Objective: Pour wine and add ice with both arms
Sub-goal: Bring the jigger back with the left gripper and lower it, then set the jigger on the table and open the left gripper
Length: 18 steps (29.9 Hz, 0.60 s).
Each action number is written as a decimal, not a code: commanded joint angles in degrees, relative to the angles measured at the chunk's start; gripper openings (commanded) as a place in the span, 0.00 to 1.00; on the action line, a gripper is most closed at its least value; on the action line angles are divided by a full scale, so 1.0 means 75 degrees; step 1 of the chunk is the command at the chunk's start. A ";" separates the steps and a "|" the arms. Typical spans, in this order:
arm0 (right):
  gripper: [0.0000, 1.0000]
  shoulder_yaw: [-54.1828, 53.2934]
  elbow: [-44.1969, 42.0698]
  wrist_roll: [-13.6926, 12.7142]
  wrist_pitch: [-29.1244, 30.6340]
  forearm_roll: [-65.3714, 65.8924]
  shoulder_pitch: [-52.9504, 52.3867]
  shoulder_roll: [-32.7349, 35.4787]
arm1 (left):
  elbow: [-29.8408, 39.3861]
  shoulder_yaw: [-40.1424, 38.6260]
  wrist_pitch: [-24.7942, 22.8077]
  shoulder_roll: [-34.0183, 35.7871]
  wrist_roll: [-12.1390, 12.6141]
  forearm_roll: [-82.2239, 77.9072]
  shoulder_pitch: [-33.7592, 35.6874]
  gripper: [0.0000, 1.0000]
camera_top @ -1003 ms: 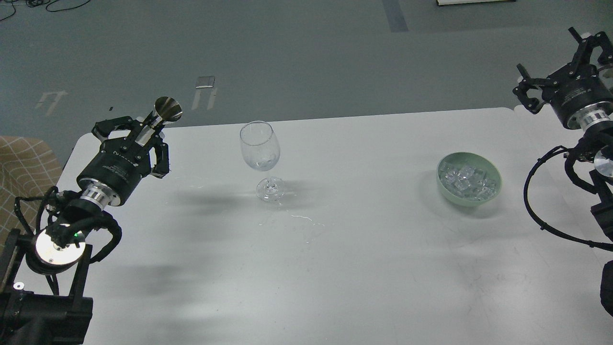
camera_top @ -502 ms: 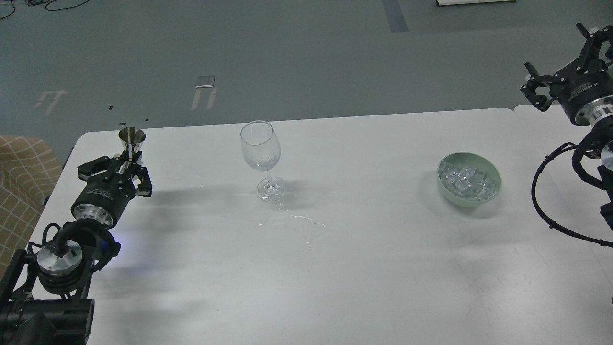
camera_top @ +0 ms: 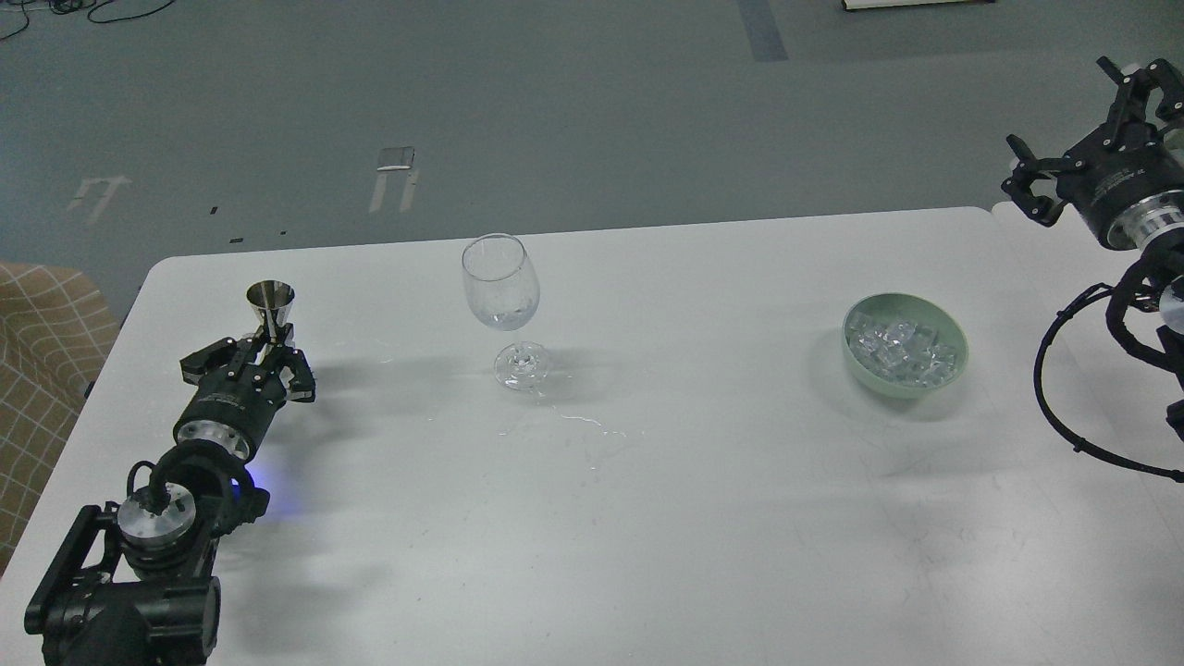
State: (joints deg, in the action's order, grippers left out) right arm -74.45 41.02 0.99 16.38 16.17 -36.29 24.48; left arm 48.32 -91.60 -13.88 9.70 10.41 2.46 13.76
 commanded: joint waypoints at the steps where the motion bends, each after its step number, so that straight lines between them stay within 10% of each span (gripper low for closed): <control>1: 1.00 0.0001 0.0085 -0.0003 -0.0028 0.0000 0.0022 0.0029 | -0.0009 -0.0009 -0.0001 -0.0015 -0.0006 0.0000 -0.0007 0.00; 18: 1.00 -0.0034 0.0120 -0.0003 -0.0040 -0.0012 0.0116 0.0029 | -0.0009 0.0026 -0.0001 -0.0004 -0.0017 -0.0011 -0.0054 0.12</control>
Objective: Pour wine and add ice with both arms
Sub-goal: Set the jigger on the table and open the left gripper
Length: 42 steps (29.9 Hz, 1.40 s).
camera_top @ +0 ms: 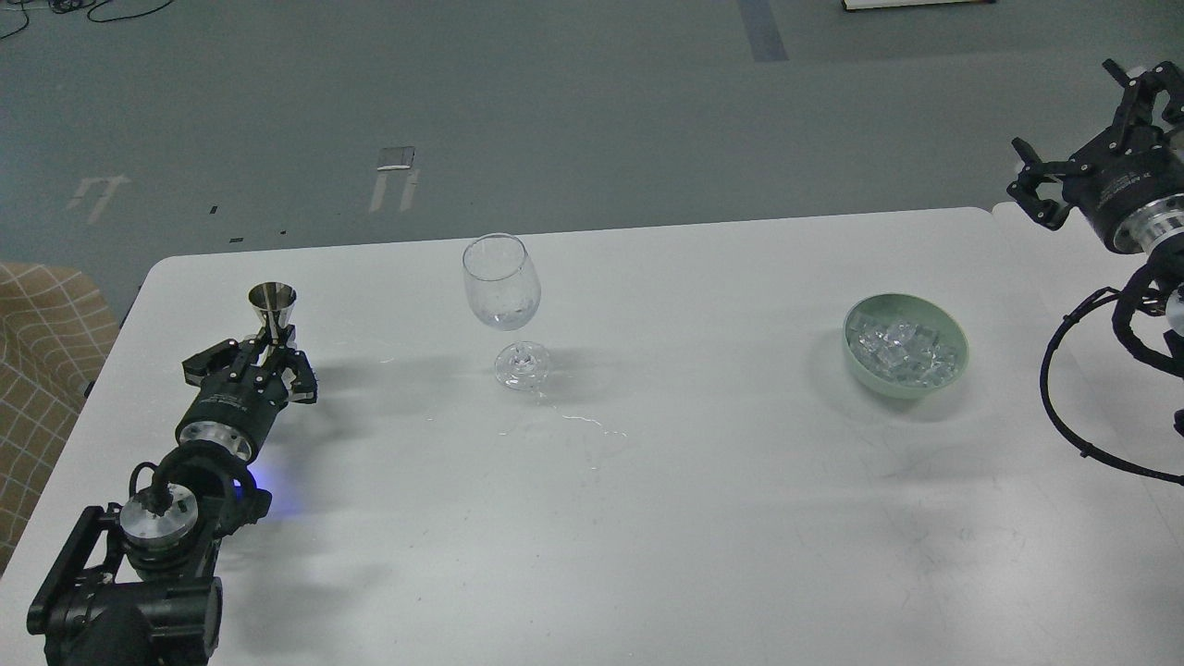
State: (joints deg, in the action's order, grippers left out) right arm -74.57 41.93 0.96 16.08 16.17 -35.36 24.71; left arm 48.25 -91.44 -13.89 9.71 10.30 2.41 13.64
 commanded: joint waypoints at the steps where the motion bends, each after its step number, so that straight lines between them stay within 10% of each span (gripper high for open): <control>1: 1.00 -0.0006 -0.0001 0.0001 0.0000 -0.0011 -0.0009 -0.0001 | 0.0000 0.0005 0.0001 -0.0006 -0.0002 -0.0006 -0.0049 0.13; 42: 1.00 0.0017 0.0409 0.0001 -0.0176 -0.0011 0.0085 0.0151 | 0.0199 -0.0054 0.0013 -0.0264 -0.0142 0.0428 0.0010 0.48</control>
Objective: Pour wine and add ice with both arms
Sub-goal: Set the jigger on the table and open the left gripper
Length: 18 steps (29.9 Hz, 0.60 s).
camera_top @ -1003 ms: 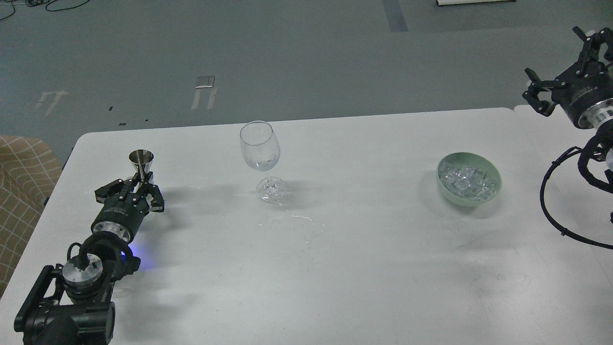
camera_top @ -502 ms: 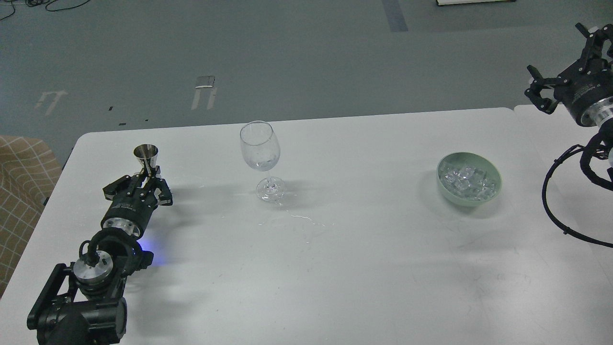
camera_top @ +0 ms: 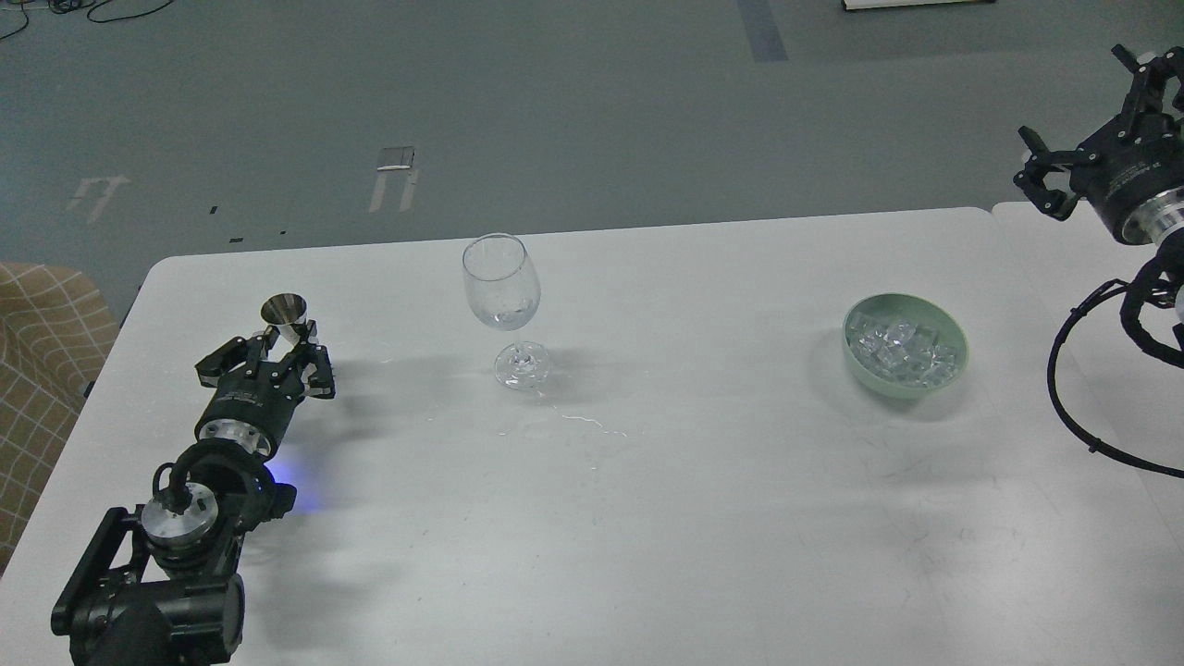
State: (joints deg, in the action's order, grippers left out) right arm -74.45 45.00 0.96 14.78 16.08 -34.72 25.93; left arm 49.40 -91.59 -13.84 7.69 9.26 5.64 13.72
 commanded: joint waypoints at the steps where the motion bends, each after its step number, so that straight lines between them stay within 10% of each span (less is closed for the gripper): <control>1: 1.00 0.0000 -0.0001 0.0000 -0.0001 0.0000 0.0000 -0.0012 | 0.0104 -0.0045 0.0006 0.0018 -0.0004 -0.0002 0.0011 0.54; 18: 1.00 -0.0035 0.0011 0.0012 0.0069 -0.0023 0.0152 0.0082 | 0.1286 -0.0116 0.0134 0.0334 -0.0086 -0.0002 0.0011 0.81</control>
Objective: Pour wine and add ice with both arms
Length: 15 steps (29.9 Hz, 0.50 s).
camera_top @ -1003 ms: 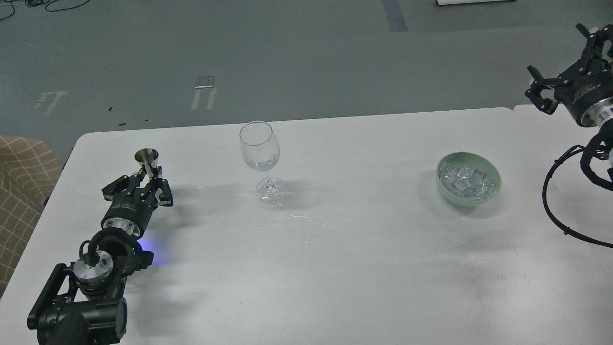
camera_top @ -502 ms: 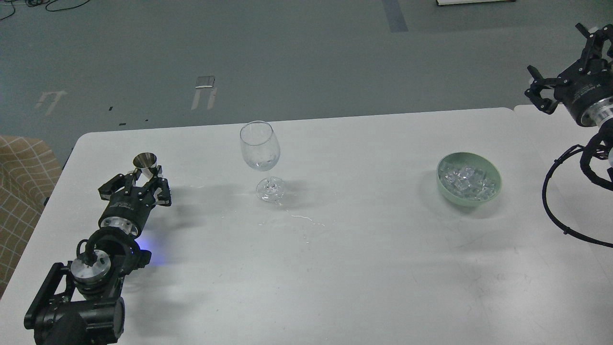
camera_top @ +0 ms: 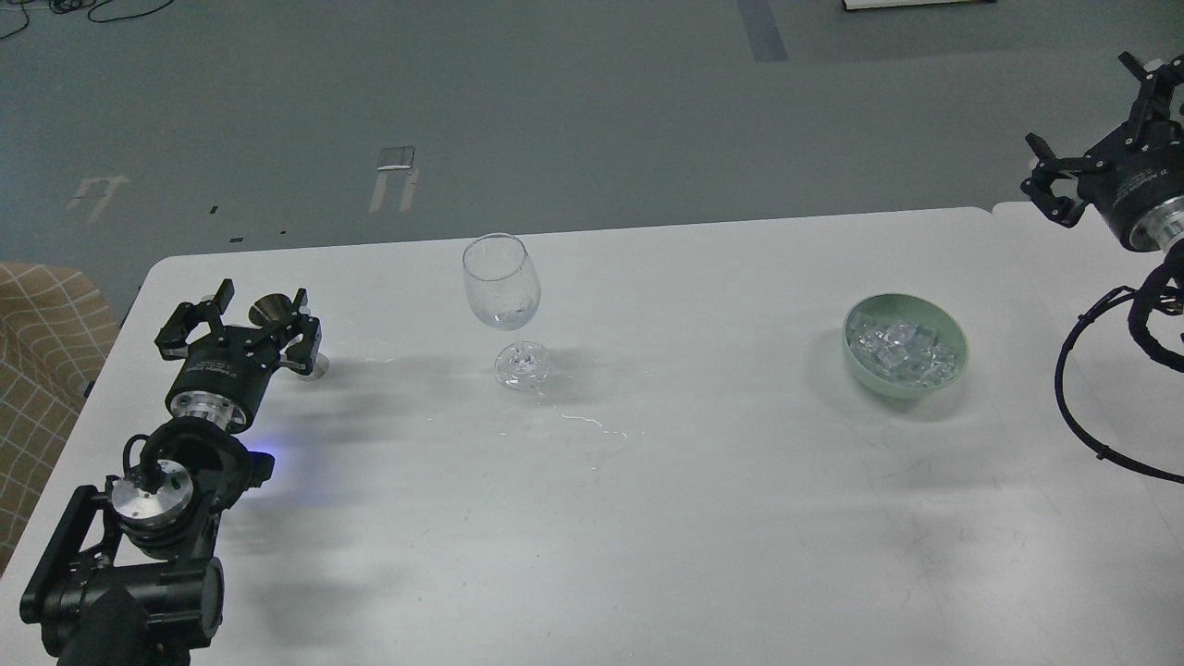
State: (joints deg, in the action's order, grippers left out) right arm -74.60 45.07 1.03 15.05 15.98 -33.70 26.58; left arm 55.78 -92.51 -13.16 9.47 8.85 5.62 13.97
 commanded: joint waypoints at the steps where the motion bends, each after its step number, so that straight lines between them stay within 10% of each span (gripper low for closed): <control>1: 1.00 -0.0014 0.0002 0.0003 0.0032 -0.0009 0.0017 0.0007 | 0.0530 0.0007 0.0090 0.0108 -0.0032 0.0000 -0.0012 0.81; 15: 1.00 0.0033 0.0611 0.0108 0.0091 0.0846 -0.0147 0.0371 | 0.2184 0.0639 0.0653 0.2217 0.0519 -0.0433 0.0374 0.92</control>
State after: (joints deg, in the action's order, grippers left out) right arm -74.27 48.56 1.73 15.80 19.67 -34.49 29.28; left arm 71.26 -89.72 -8.28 21.46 11.79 3.60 15.26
